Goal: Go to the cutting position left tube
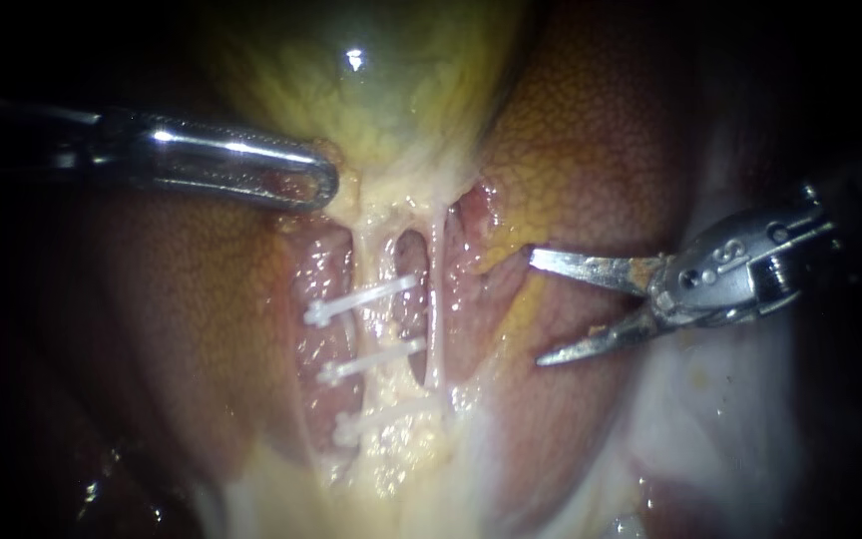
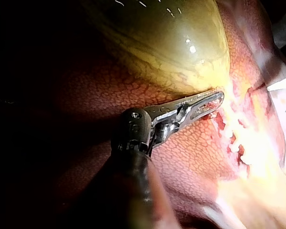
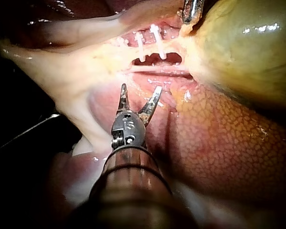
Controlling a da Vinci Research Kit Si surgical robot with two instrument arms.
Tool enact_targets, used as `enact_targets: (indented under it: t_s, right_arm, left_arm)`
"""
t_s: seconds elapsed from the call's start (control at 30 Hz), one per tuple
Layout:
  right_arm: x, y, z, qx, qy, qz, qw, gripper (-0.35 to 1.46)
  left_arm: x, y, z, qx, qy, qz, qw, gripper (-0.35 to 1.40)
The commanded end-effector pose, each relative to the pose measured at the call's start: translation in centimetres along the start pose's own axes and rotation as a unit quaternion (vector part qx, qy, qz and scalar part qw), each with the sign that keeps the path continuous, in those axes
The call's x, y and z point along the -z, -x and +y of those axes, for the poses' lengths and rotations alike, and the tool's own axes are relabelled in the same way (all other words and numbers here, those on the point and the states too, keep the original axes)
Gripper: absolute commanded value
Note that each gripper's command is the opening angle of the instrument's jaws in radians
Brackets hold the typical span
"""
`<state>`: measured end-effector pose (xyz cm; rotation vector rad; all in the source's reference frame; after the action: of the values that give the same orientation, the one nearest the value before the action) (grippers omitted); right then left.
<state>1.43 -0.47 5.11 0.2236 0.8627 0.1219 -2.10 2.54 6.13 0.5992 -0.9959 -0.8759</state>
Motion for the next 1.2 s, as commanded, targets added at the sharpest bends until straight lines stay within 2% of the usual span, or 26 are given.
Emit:
enact_targets:
  t_s: [0.03,0.17,0.27,0.43,0.5,0.6,0.77,1.0,1.2]
  right_arm:
    - [0.0,0.0,0.0,0.0,0.0,0.0,1.0,1.44]
    - [0.0,0.0,0.0,0.0,-0.001,0.001,1.0,1.44]
    - [0.0,0.0,0.0,0.0,-0.002,0.002,1.0,1.44]
    - [-0.01,-0.01,0.0,0.0,-0.009,0.005,0.9999,1.44]
    - [-0.03,-0.02,0.0,-0.001,-0.017,0.008,0.9998,1.44]
    - [-0.07,-0.05,0.0,-0.013,-0.044,0.026,0.9986,1.39]
    - [-0.17,-0.11,0.02,-0.057,-0.089,0.076,0.9915,1.34]
    - [-0.36,-0.2,0.11,-0.094,-0.129,0.121,0.9797,1.33]
    - [-0.58,-0.31,0.2,-0.108,-0.151,0.139,0.9727,1.31]
  left_arm:
    - [0.01,0.01,-0.01,0.0,-0.001,0.0,1.0,-0.35]
    - [0.16,0.11,-0.06,0.003,-0.005,0.003,1.0,-0.35]
    - [0.37,0.22,-0.11,0.007,-0.001,0.003,1.0,-0.35]
    - [0.68,0.39,-0.2,0.016,0.006,-0.01,0.9998,-0.35]
    - [0.71,0.41,-0.22,0.017,0.007,-0.01,0.9998,-0.35]
    - [0.71,0.4,-0.24,0.017,0.008,-0.01,0.9998,-0.35]
    - [0.69,0.39,-0.25,0.017,0.009,-0.011,0.9998,-0.35]
    - [0.68,0.39,-0.27,0.017,0.01,-0.011,0.9997,-0.35]
    - [0.67,0.39,-0.3,0.018,0.011,-0.012,0.9997,-0.35]
